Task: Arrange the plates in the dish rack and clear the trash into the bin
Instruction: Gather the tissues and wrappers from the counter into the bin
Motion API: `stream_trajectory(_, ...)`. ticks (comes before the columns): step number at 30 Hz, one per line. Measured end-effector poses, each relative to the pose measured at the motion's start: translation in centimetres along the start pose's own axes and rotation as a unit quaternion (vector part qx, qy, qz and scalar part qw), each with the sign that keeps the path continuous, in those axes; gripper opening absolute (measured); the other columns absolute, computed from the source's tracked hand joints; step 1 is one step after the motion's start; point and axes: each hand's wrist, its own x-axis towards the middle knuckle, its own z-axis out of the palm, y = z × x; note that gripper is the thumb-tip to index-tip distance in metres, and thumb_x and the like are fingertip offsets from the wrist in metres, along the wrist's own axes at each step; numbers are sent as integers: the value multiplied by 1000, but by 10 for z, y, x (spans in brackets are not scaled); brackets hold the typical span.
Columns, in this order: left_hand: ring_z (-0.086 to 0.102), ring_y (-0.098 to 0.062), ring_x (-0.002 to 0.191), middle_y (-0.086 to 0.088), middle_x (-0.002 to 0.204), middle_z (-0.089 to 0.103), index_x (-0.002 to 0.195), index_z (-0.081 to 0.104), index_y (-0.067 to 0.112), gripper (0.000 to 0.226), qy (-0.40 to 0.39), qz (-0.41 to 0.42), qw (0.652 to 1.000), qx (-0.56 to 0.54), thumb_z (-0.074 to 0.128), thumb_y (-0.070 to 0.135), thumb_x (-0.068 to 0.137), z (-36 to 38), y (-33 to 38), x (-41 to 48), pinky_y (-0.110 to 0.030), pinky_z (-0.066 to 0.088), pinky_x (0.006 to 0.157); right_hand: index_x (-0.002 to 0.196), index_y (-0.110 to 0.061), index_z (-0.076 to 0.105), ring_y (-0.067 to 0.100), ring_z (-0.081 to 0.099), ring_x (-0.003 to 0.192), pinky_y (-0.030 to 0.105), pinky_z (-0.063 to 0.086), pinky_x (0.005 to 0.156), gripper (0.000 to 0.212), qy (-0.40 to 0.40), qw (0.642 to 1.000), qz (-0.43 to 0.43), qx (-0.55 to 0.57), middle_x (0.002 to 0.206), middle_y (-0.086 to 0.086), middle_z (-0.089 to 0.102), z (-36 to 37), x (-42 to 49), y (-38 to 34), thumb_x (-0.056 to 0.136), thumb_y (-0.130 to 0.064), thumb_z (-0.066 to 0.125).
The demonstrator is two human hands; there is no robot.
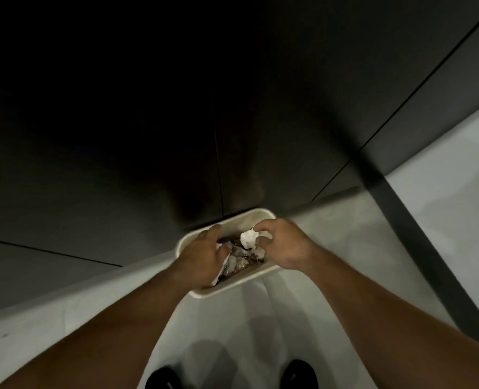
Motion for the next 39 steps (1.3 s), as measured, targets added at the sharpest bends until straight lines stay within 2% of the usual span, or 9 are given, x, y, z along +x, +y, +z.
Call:
stream_trajectory(2,50,-27,123,-10,139,52,144,37,26,46,-25,-22,999,1,40,40,101,-9,2,0,-26,37,91,123,-27,67,17,61,104,24,46,87,28,22,1000,-11,0,126,2,66,-13,-14,-5,97,-22,57)
stream_trajectory(4,54,-28,118,-11,134,57,140,43,28,42,-16,-26,999,17,36,41,101,-26,7,-9,-27,38,88,127,-27,66,17,61,113,19,41,87,30,28,999,-13,7,130,3,65,-25,-29,-11,99,-20,55)
stream_trajectory(8,61,-23,95,-5,106,66,107,62,26,26,2,34,999,18,38,34,101,-72,39,-50,-35,50,84,128,-26,65,14,59,118,16,37,92,31,44,998,-25,26,132,0,64,-59,-70,-35,99,-23,55)
stream_trajectory(12,57,-11,84,6,95,59,99,64,26,26,22,118,992,41,41,36,100,-126,99,-103,-32,49,75,124,-32,64,8,63,103,21,48,90,27,58,997,-46,30,123,-4,66,-112,-120,-74,99,-29,55)
stream_trajectory(16,56,-1,78,21,84,53,96,64,32,28,104,206,973,26,42,48,94,-193,171,-164,-23,47,66,120,-31,65,-4,59,89,7,41,69,24,96,991,-83,43,107,-14,66,-190,-180,-125,97,-30,59)
stream_trajectory(21,57,4,76,25,83,54,92,62,37,22,185,291,938,21,44,51,93,-286,263,-238,-14,45,64,106,-32,67,0,59,88,12,44,71,14,164,974,-152,22,96,-16,59,-296,-256,-194,92,-32,66)
stream_trajectory(26,56,2,76,18,82,59,94,65,31,29,247,310,917,40,45,51,92,-351,327,-285,-11,41,67,103,-31,67,2,60,87,25,53,79,11,205,959,-198,1,96,-12,62,-374,-310,-241,92,-32,67)
stream_trajectory(32,56,-2,77,14,84,62,96,66,28,14,289,312,904,32,55,36,94,-390,348,-301,-22,43,68,109,-25,67,5,60,86,26,54,78,16,242,945,-216,-26,96,-11,60,-417,-329,-269,94,-29,64)
stream_trajectory(39,57,-3,83,15,91,62,103,66,25,17,294,333,895,34,55,35,95,-429,349,-275,-29,50,74,110,-20,67,7,60,86,31,56,79,19,268,939,-199,-88,98,-8,60,-439,-312,-304,93,-28,65)
